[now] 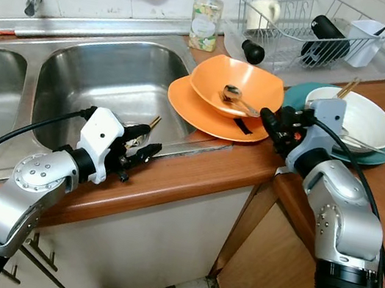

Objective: Kitchen organization

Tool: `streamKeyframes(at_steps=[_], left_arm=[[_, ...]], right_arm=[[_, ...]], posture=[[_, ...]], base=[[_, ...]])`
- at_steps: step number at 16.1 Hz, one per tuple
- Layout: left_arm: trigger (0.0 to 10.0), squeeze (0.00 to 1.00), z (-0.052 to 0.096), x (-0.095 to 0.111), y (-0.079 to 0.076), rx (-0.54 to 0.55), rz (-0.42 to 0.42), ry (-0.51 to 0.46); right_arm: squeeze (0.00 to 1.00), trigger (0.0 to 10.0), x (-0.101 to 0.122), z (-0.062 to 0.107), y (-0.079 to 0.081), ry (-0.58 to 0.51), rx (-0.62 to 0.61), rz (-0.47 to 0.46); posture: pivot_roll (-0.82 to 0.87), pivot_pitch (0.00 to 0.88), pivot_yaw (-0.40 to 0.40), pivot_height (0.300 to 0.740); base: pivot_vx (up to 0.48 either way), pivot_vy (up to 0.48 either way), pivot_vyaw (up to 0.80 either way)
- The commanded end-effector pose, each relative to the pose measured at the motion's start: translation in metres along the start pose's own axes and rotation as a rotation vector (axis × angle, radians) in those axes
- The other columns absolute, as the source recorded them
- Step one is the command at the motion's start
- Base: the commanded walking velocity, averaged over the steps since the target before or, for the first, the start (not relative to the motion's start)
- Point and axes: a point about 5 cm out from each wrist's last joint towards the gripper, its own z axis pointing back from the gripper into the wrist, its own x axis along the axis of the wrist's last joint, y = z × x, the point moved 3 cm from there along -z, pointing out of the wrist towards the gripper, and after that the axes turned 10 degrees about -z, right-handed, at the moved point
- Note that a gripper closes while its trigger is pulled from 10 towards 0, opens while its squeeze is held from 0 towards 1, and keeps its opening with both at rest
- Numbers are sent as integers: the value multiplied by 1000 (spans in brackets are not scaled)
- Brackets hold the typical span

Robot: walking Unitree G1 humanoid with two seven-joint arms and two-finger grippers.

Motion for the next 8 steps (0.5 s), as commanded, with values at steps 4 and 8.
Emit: streamKeyframes(at_steps=[4,8], left_arm=[[10000,0,0,4,0,-7,-24,-10],[10000,0,1,3,-1,-12,-31,-6]], right_arm=[[0,10000,2,-4,15,-2,77,35],[0,10000,-3,-7,8,16,28,44]], posture=[[-28,0,56,740],[-27,0,59,740]], base=[[0,0,0],[0,0,0]])
